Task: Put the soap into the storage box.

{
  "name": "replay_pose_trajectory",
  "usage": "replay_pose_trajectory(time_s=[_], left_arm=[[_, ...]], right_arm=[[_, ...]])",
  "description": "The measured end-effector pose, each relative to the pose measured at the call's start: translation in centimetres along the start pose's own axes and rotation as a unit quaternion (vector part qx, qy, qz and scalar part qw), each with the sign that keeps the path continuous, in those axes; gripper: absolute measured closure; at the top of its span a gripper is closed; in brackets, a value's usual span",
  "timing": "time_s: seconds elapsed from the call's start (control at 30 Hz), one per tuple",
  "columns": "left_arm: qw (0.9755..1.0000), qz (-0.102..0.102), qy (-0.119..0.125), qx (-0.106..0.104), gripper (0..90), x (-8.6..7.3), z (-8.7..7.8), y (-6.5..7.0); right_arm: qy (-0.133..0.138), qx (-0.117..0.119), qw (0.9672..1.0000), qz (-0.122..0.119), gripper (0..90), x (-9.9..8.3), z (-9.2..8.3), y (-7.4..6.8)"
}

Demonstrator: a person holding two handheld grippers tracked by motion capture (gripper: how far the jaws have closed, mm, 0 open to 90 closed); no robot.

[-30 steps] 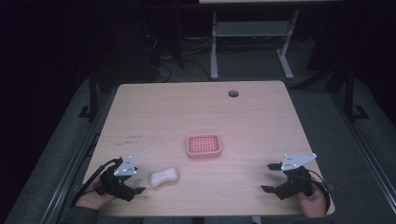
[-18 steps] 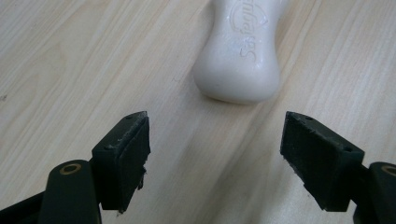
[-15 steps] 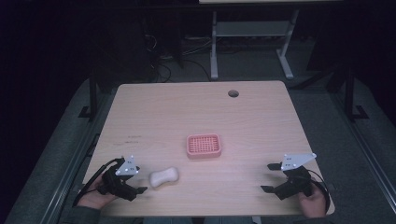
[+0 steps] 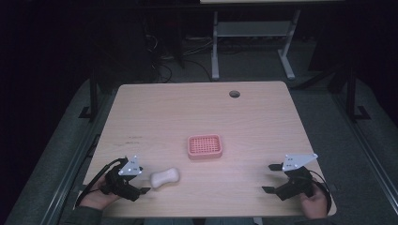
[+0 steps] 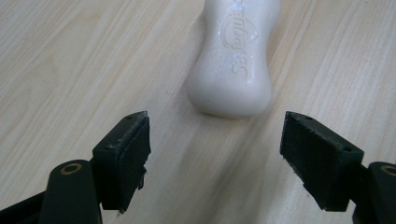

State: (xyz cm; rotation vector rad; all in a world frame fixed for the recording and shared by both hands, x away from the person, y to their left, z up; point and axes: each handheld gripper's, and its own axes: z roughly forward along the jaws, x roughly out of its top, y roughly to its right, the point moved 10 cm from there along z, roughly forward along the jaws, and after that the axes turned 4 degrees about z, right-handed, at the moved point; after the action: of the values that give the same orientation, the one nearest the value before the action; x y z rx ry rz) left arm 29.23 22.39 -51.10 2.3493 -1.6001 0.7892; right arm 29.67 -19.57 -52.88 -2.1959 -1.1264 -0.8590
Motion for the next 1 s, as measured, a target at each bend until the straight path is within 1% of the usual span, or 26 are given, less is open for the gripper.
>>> replay_pose_trajectory(time_s=[0.37,0.53,0.6,0.73,0.83,1.0], left_arm=[[0.9999,0.014,0.002,-0.009,23.9,1.3,0.6,0.2],[0.9998,0.013,0.002,-0.014,23.9,1.6,0.9,0.1],[0.9997,0.010,0.007,-0.020,23.9,1.9,0.9,0.1],[0.9997,0.010,0.010,-0.021,23.9,2.2,0.9,0.1],[0.9996,0.017,0.008,-0.021,23.7,2.6,1.0,0.0],[0.9996,0.020,0.006,-0.021,21.4,3.0,1.2,0.1]], right_arm=[[0.000,0.000,1.0000,-0.002,14.1,0.1,0.0,0.0],[0.001,0.001,1.0000,-0.003,14.1,0.1,0.0,0.0],[0.001,0.001,1.0000,-0.002,14.0,0.1,0.0,0.0],[0.001,0.002,1.0000,-0.003,14.0,0.1,0.0,0.0],[0.000,0.002,1.0000,-0.004,14.1,0.1,0.0,0.0],[0.001,0.001,1.0000,-0.003,14.0,0.1,0.0,0.0]])
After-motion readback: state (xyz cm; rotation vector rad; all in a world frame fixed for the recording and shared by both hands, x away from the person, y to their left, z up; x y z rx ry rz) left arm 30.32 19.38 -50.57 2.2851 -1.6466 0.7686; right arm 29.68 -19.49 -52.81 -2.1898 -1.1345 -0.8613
